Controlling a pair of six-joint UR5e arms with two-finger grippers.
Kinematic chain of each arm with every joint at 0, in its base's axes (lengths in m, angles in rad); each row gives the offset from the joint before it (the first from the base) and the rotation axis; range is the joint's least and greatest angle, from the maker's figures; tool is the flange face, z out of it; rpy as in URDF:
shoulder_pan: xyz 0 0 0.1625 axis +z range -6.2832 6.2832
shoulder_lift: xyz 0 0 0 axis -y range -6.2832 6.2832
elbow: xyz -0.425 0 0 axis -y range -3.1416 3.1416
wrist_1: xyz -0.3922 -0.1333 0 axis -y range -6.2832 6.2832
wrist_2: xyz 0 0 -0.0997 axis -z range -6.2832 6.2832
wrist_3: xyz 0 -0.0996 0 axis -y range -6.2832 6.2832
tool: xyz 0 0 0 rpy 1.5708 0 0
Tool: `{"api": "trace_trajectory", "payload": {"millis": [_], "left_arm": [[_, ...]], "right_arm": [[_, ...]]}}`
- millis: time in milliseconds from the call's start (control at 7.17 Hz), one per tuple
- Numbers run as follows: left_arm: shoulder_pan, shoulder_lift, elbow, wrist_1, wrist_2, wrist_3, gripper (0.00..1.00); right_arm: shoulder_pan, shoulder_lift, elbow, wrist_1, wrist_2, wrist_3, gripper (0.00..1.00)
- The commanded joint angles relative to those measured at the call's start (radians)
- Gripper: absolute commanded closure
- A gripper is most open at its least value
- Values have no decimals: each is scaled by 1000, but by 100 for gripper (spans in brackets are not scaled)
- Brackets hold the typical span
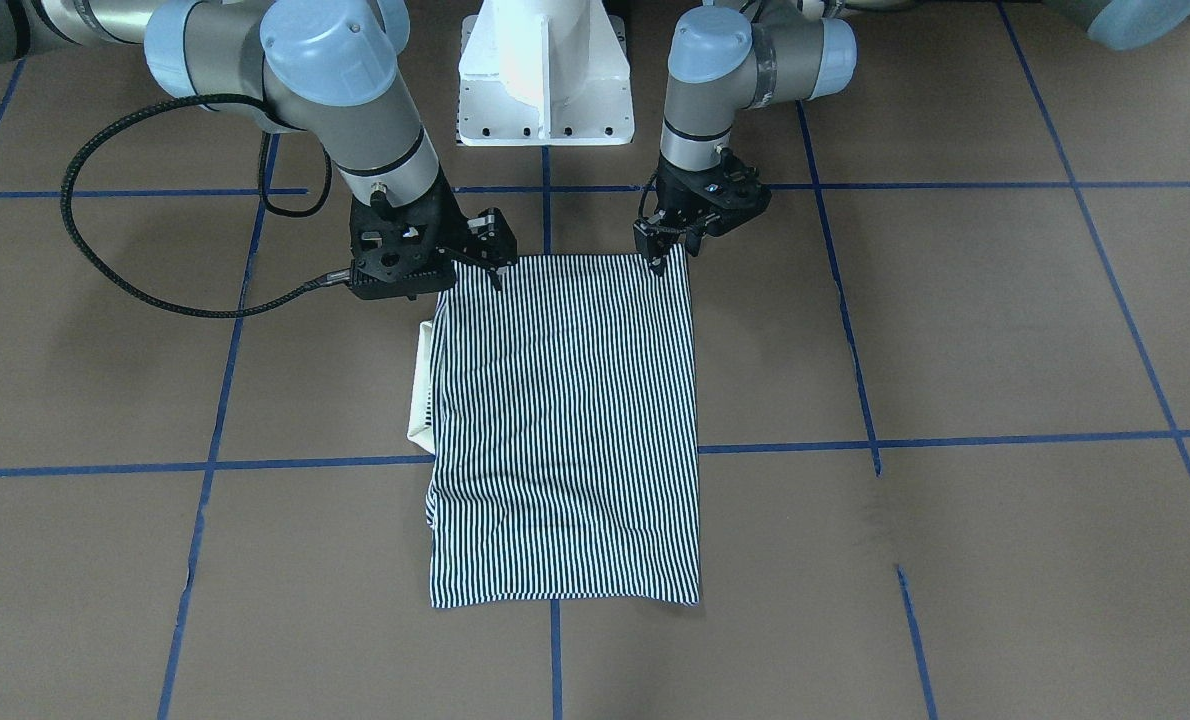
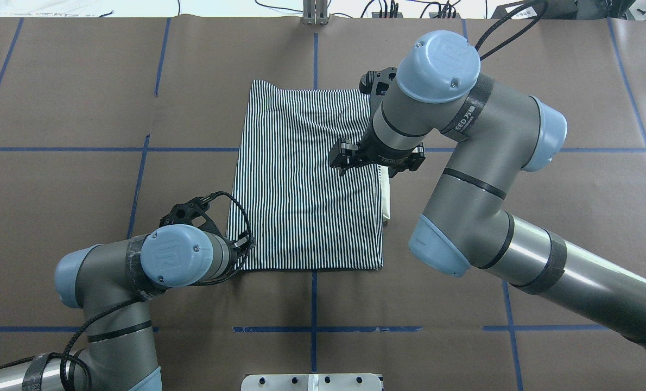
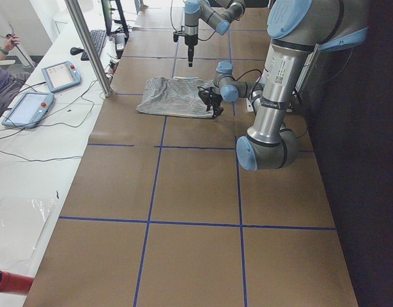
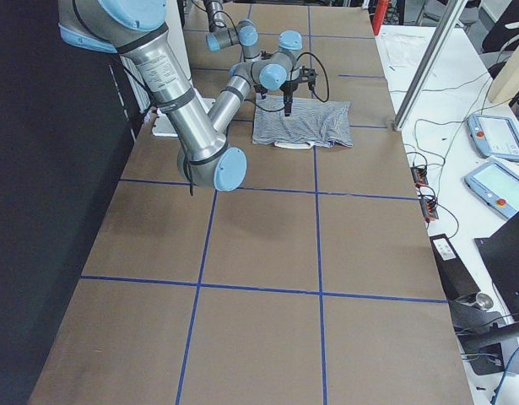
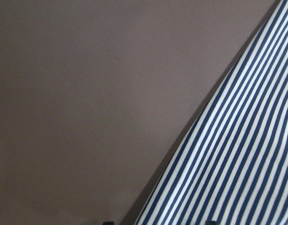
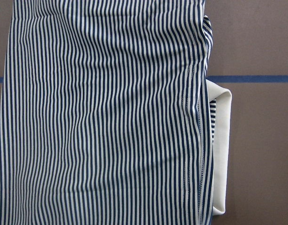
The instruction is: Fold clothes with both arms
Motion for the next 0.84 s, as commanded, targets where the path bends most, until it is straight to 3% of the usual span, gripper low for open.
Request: {"api": "trace_trajectory", "payload": {"millis": [0, 697], "left_arm": [[3, -1, 0, 3, -1, 0, 34], [3, -4, 21, 4, -1, 0, 34]], "right_arm": [[2, 0, 1, 0, 0, 0, 0], [3, 0, 4, 0, 2, 0, 0]]}}
